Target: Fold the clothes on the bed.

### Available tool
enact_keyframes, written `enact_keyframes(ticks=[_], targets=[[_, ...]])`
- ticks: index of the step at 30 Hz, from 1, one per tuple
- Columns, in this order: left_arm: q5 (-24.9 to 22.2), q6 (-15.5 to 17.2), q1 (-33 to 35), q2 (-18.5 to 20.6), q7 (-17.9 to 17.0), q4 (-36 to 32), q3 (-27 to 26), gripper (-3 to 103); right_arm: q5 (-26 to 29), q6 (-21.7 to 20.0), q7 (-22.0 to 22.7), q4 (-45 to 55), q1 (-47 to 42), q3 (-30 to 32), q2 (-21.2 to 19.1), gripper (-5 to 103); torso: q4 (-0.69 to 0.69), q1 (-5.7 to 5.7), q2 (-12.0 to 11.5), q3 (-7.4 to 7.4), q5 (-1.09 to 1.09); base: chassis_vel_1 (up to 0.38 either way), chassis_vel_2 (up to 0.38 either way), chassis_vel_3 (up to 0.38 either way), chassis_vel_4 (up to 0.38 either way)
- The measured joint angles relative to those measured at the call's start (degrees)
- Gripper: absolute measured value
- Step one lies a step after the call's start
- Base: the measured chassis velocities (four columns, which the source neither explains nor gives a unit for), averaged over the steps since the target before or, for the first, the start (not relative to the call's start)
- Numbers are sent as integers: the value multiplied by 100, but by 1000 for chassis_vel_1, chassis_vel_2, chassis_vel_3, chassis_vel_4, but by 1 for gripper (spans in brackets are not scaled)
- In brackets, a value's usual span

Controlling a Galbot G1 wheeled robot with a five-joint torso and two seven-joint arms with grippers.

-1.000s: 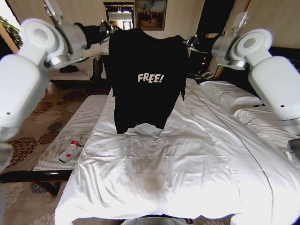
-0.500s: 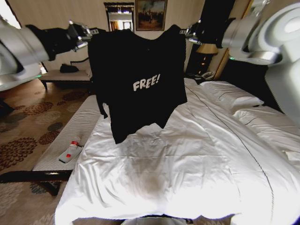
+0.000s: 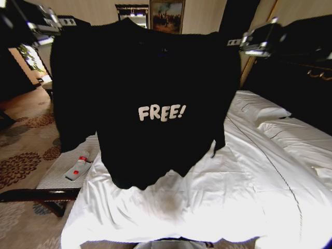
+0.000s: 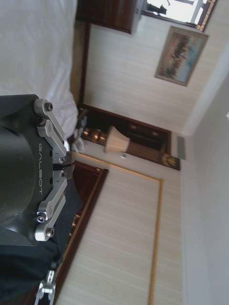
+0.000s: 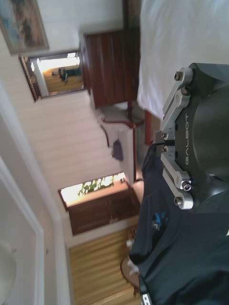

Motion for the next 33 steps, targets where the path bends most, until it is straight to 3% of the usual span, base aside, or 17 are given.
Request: enact_keyframes(ticks=[3,6,9,10,12,13,14,17,18,23,25,28,32,33], targets=[[165,0,310,-152,-73,-11,22,1,-76,0,-45,90,-585,262,-193,0,-7,-1,0,0,0,0,0,0,0],[527,-20,793,-407,-94,-47,-102,1,-266,3,-33,105,-900,293,-72,0,-7,0,1,0,-3,0,0,0,0],[1559,-18,1461,-1106,-144,-84,245,1,-1052,8,107,18,-1637,171,653,0,3,3,-3,4,-8,0,0,0,0],[1559,-18,1461,-1106,-144,-84,245,1,-1052,8,107,18,-1637,171,653,0,3,3,-3,4,-8,0,0,0,0],[2062,-9,1535,-1507,-176,-17,618,1,-1517,10,99,-173,-2048,85,1083,0,4,5,-4,5,-6,0,0,0,0],[2444,1,1482,-1833,-212,101,1040,1,-1951,11,-4,-413,-2373,11,1425,0,5,5,-5,5,-4,0,0,0,0],[2444,1,1482,-1833,-212,101,1040,1,-1951,11,-4,-413,-2373,11,1425,0,5,5,-5,5,-4,0,0,0,0],[3180,23,1264,-2493,-276,448,1982,1,-2660,13,-328,-976,-2890,-102,1900,0,-2,5,-5,5,-3,0,0,0,0],[3180,23,1264,-2493,-276,448,1982,1,-2660,13,-328,-976,-2890,-102,1900,0,-2,5,-5,5,-3,0,0,0,0],[4281,31,667,-3697,-309,1427,3271,1,-3914,29,-1090,-1956,-3466,-340,2550,0,-4,3,-4,4,-3,0,0,0,0],[4365,32,608,-3821,-311,1551,3372,1,-4026,49,-1174,-2078,-3486,-374,2624,0,-2,3,-4,4,-3,0,0,0,0],[4827,32,357,-4466,-295,2297,3902,1,-4629,269,-1659,-2814,-3497,-601,3094,0,-1,4,-4,4,-2,0,0,0,0],[5061,32,255,-4794,-243,2714,4149,1,-4996,431,-1928,-3260,-3450,-731,3366,0,-1,4,-3,4,-3,0,0,0,0],[5245,30,192,-5087,-187,3095,4289,1,-5331,563,-2137,-3648,-3383,-849,3583,0,1,3,-3,3,-2,0,0,0,0]])
